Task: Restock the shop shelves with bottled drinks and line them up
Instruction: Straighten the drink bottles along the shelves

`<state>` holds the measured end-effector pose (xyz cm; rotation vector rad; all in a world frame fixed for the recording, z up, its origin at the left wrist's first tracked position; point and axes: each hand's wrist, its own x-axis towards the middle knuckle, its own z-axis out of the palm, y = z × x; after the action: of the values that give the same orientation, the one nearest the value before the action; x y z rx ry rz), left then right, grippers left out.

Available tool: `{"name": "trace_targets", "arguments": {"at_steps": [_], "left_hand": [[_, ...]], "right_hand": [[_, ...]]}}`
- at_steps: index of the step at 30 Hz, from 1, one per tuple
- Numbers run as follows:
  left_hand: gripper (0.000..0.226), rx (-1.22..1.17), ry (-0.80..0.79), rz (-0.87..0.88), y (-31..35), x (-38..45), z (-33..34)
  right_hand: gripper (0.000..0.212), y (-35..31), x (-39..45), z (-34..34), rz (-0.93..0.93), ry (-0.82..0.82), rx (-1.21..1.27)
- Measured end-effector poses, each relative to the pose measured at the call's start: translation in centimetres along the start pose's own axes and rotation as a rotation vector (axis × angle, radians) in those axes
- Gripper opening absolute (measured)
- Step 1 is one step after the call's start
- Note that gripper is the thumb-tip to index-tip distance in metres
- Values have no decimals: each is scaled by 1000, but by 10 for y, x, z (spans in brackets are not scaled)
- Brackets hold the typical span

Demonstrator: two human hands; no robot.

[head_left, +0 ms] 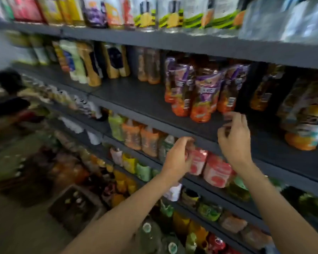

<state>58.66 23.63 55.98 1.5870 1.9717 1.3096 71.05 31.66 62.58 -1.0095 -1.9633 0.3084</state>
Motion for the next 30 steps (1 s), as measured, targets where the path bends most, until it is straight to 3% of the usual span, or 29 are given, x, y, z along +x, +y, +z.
{"name": "trace_targets", "arguments": {"at_steps": [2, 5, 8, 11, 13, 17, 22, 24, 30], "left_hand": [[32, 46, 19, -227, -57, -34, -51], [30, 136, -105, -599, -141, -93, -131], [25, 189, -190, -791, -215, -161, -208], [11, 145, -94, -991, -280, -218, -276], [12, 124, -20, -1094, -315, -242, -315], [12, 91, 107, -1253, -375, -265, -370], [25, 153, -26, -1254, -449, -263, -396], [26, 178, -98, -1224, -479, -261, -404], [24, 149, -100, -1307, -583, -231, -432]], "right_hand": [[32, -39, -13, 53, -73, -191, 28], [40, -99, -44, 143, -190, -513, -8], [41, -151, -86, 234, -251, -965, -59], [30, -189, -135, 310, -260, -1253, -45], [24, -208, -161, 349, -227, -1348, -68], [35, -229, -188, 420, -157, -1494, -109], [21, -233, -216, 524, -68, -1605, -166], [26, -232, -229, 567, -37, -1654, -204], [30, -234, -256, 681, 37, -1734, -200]]}}
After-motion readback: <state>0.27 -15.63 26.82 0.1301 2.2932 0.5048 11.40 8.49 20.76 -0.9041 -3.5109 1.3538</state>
